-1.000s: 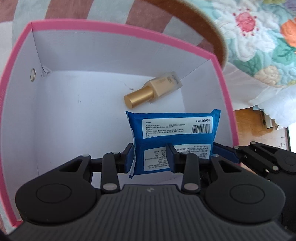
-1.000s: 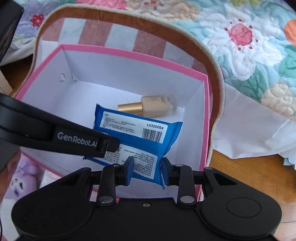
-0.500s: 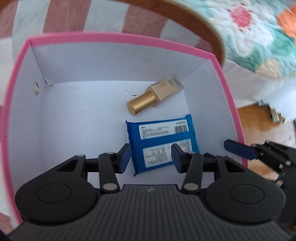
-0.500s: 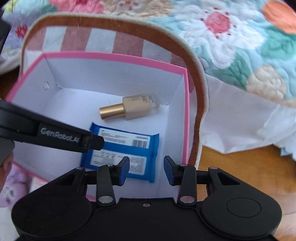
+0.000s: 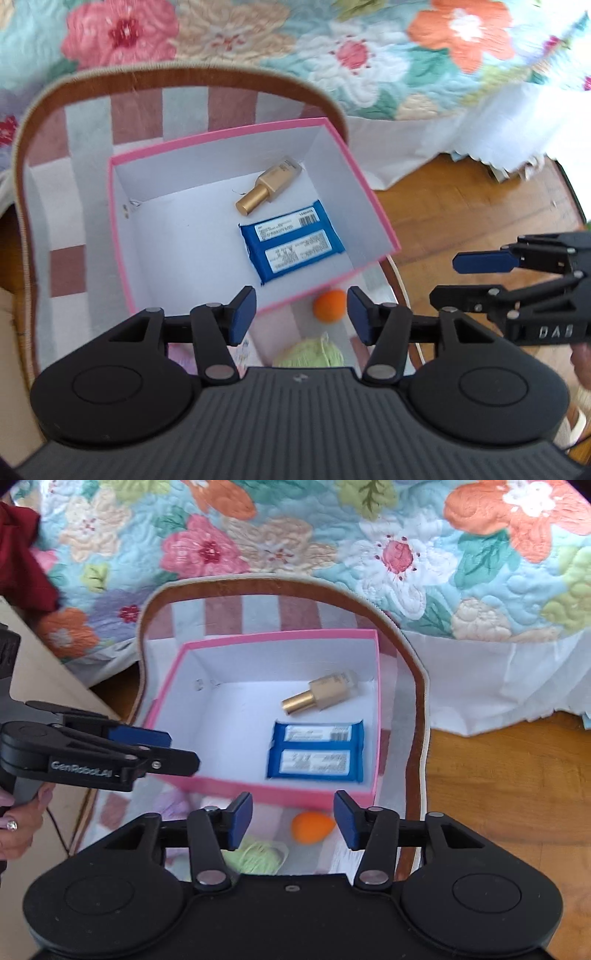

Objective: Organize objects
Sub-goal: 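Withdraw the left tool and move toward the green yarn ball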

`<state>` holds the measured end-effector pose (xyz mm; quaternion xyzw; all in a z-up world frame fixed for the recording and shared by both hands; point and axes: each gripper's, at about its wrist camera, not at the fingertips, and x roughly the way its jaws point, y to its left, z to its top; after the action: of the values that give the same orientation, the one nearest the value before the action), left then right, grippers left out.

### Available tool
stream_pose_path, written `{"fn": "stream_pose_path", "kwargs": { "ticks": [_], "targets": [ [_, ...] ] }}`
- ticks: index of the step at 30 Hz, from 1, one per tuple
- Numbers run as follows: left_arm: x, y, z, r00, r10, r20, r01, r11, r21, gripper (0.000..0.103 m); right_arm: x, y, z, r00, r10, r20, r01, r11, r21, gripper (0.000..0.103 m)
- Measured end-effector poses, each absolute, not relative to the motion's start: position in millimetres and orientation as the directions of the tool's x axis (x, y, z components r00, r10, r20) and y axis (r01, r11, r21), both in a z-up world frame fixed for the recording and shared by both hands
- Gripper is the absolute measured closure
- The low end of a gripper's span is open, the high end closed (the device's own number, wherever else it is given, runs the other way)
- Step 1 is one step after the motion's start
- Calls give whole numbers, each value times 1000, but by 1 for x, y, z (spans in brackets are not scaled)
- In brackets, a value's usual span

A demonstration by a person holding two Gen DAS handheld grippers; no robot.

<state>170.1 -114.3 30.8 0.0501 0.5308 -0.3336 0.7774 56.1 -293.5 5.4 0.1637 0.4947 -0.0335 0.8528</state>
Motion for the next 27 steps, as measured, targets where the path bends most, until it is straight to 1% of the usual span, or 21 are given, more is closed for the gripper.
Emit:
{"fn": "stream_pose_path", "kwargs": {
  "ticks": [5,7,10,13,16,22,27],
  "targets": [
    [138,-98,68,238,-450,-861,603,763,-232,41,27,-283,31,496,180,-850,207,925,318,39],
    [126,-93,74,237,-445,-864,612,759,-223,39,15,-276,37,495,209,-843,196,919,343,32],
    [111,-86,78,225,-443,-868,624,749,-221,38,-1,-267,40,492,247,-835,190,906,379,24],
    [95,-81,76,211,-437,-874,639,738,-215,32,-13,-259,36,490,272,-829,194,893,407,23],
    [82,-76,67,194,-439,-877,650,728,-220,29,-22,-249,26,479,287,-830,199,885,421,21],
    [68,-70,37,150,-454,-878,639,722,-265,21,-34,-230,-10,471,328,-819,208,861,464,16],
    [68,-65,13,149,-455,-878,617,736,-277,14,-33,-218,-46,474,338,-813,205,856,475,16]
  ]
}}
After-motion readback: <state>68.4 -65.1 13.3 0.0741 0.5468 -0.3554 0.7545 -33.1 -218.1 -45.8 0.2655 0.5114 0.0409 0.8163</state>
